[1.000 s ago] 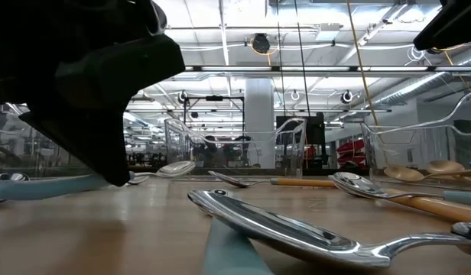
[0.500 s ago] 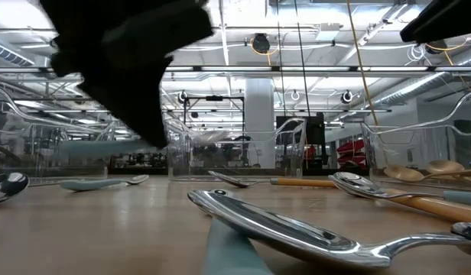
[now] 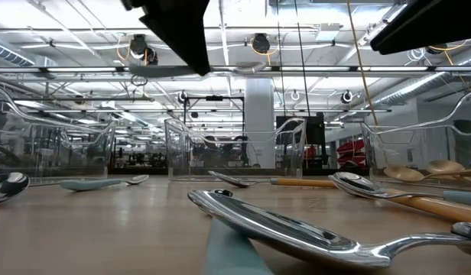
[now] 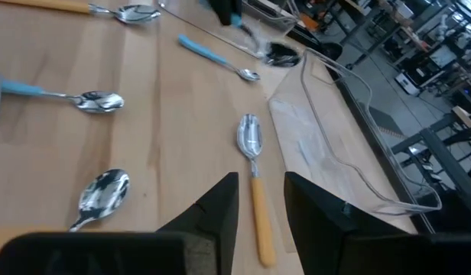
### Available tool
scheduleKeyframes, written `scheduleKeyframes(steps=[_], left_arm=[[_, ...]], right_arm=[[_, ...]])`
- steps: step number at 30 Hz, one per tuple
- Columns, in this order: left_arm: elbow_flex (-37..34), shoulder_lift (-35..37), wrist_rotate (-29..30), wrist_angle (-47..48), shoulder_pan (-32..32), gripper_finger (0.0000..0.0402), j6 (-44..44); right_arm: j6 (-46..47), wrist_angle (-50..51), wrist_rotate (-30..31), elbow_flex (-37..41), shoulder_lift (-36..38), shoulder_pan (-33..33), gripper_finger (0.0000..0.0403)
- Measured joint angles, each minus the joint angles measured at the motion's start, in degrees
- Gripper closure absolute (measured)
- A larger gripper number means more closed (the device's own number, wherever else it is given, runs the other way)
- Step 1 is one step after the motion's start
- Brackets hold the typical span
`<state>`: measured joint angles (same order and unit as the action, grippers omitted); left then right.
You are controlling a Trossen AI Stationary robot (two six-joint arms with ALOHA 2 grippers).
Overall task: Sort silverware by color (type)
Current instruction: Put the blue spoon into the top transparent bin
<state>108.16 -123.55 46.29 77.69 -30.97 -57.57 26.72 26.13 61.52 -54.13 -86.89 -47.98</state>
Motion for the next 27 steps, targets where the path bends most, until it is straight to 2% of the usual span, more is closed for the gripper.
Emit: scheduleKeyframes(steps=[9, 18, 24, 27], left_arm=[[1.0, 0.0, 2.3, 10.6, 4.5, 0.0386, 2.9], [1.0, 0.0, 2.4, 9.9, 12.3, 0.0386, 15.7], [1.0, 0.0, 1.0, 5.0, 17.5, 0.0385, 28.4], [1.0, 0.0, -1.0, 1.6, 20.1, 0.0385, 35.1]], right_arm=[[0.9, -0.2, -0.1, 0.0, 0.0, 1.4, 0.0303], [0.9, 0.0, -1.8, 0.0, 0.0, 1.4, 0.0303], [1.5, 0.0, -2.1, 0.0, 0.0, 1.4, 0.0303], [1.7, 0.0, -4.5, 0.0, 0.0, 1.3, 0.0303]])
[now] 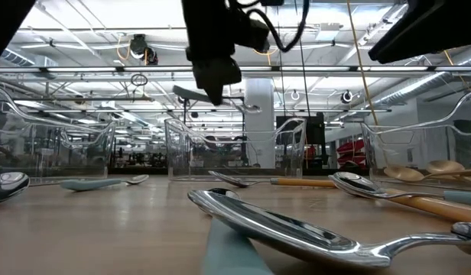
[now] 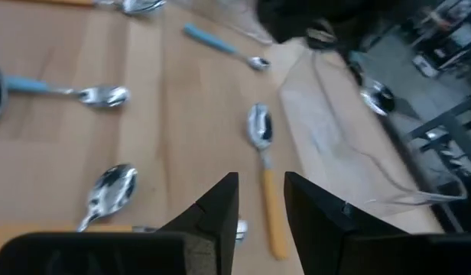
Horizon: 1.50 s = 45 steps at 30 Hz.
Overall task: Sort silverware by color (type)
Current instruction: Put the blue spoon into the top transparent bin
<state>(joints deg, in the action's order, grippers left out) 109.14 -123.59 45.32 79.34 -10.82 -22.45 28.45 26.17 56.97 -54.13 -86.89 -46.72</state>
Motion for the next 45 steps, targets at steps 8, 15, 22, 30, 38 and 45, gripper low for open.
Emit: scheduleKeyframes(steps=[8, 15, 22, 30, 38, 45], left_arm=[[0.0, 0.0, -5.1, -8.2, 6.1, 0.0385, 13.3], [0.0, 0.0, -12.9, -16.4, 10.4, 0.0385, 21.9], [0.0, 0.0, -18.7, -19.9, 14.7, 0.0385, 23.7], [0.0, 0.0, -23.7, -23.3, 18.9, 0.0385, 22.5], [0.0, 0.0, -27.8, -26.3, 19.8, 0.0385, 24.1], [0.0, -0.5, -27.8, -27.4, 19.8, 0.0385, 23.9]], right_arm=[[1.5, 0.2, -3.7, 0.0, 0.0, 0.0, 0.0303], [1.8, 0.3, -5.3, 0.0, 0.0, -0.3, 0.0303], [1.9, 1.9, -6.2, 0.0, 0.0, -0.3, 0.0303], [0.8, 2.9, -6.2, 0.0, 0.0, -0.3, 0.0303], [-1.1, 3.2, -6.2, 0.0, 0.0, -0.3, 0.0303], [0.6, 3.4, -6.2, 0.0, 0.0, -0.3, 0.0303]])
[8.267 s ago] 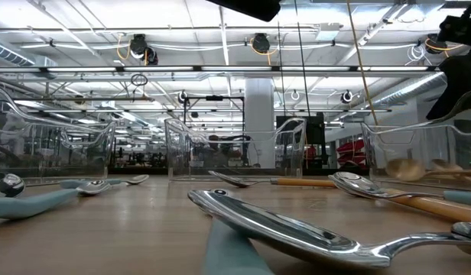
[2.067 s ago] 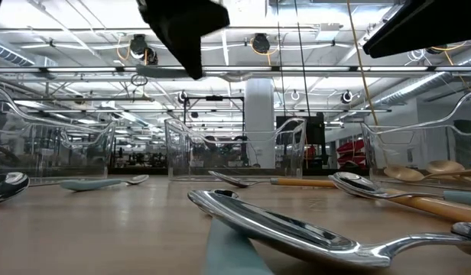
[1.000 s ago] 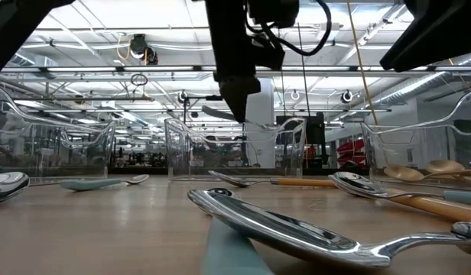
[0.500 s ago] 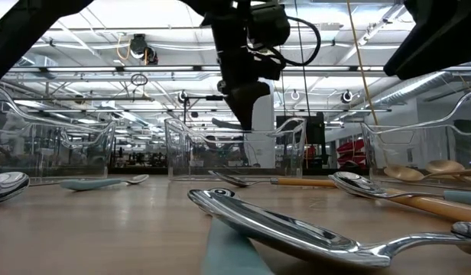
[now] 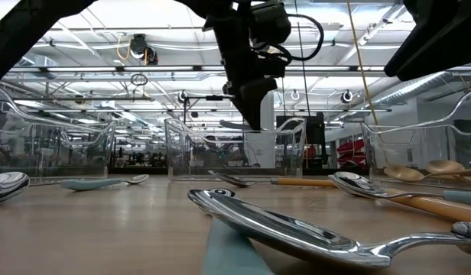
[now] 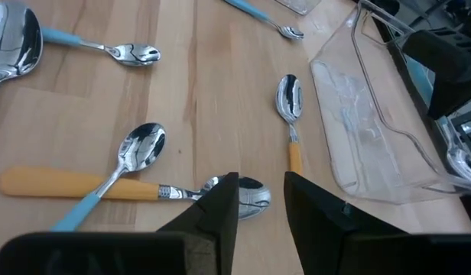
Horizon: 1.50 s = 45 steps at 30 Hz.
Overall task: Sort silverware by color (type)
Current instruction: Put the blue spoon into the top transparent bin
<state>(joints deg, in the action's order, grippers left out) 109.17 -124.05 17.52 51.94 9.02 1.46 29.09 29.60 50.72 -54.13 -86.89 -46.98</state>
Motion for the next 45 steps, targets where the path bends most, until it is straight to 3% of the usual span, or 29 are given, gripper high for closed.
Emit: scheduleKeyframes(steps=[17, 45], left_arm=[[0.0, -2.4, -0.1, 0.0, 0.1, 0.0385, -0.8], [0.0, -5.7, 0.4, -0.6, 0.4, 0.0377, -13.0]], right_arm=[[0.2, -0.2, 0.0, 0.0, 0.0, 0.0, 0.0303], [0.8, -1.5, -1.6, 0.0, 0.0, -0.1, 0.0303]])
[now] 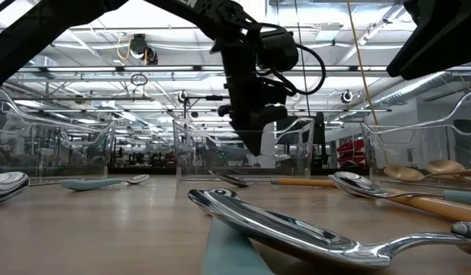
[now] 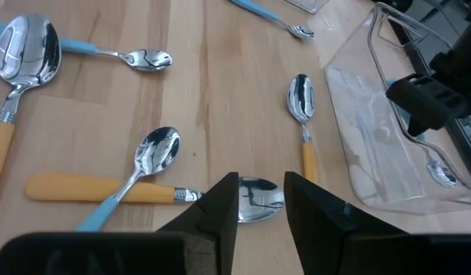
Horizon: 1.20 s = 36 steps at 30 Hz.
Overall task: Sort silverware by color (type)
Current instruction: Put the blue spoon into the top transparent bin, then adjust the top center transparent bin
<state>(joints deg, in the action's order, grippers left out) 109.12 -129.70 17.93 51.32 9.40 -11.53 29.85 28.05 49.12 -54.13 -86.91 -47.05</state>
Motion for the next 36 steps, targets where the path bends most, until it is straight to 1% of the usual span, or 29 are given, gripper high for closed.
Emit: scheduleKeyframes(steps=[5, 8, 12, 22, 28, 32, 36], left_arm=[[0.0, -0.1, 0.2, -0.7, 0.1, 0.0343, -0.4], [0.0, -0.3, 0.2, -1.0, 0.1, 0.033, -0.5], [0.0, -0.3, 0.2, -1.2, 0.1, 0.0327, -0.5], [0.0, 0.2, 0.8, 0.0, -0.7, 0.0326, -1.4], [0.1, 1.8, 5.8, 3.7, -6.1, 0.0325, -3.1], [0.1, 2.2, 12.2, 7.6, -10.9, 0.0325, -6.1], [0.0, 2.2, 18.9, 13.8, -16.0, 0.0325, -11.4]], right_arm=[[0.1, 0.0, -0.1, 0.0, 0.0, 0.0, 0.0303], [0.1, 0.0, -0.2, 0.0, 0.0, 0.0, 0.0303], [0.1, 0.0, -1.4, 0.0, 0.0, 0.0, 0.0303], [0.1, 0.0, -1.4, 0.0, 0.0, 0.0, 0.0303], [0.1, 0.0, -1.5, 0.0, 0.0, 0.0, 0.0303], [0.5, 0.4, -1.9, 0.0, 0.0, 0.0, 0.0303], [0.2, 0.7, -2.8, 0.0, 0.0, 0.0, 0.0303]])
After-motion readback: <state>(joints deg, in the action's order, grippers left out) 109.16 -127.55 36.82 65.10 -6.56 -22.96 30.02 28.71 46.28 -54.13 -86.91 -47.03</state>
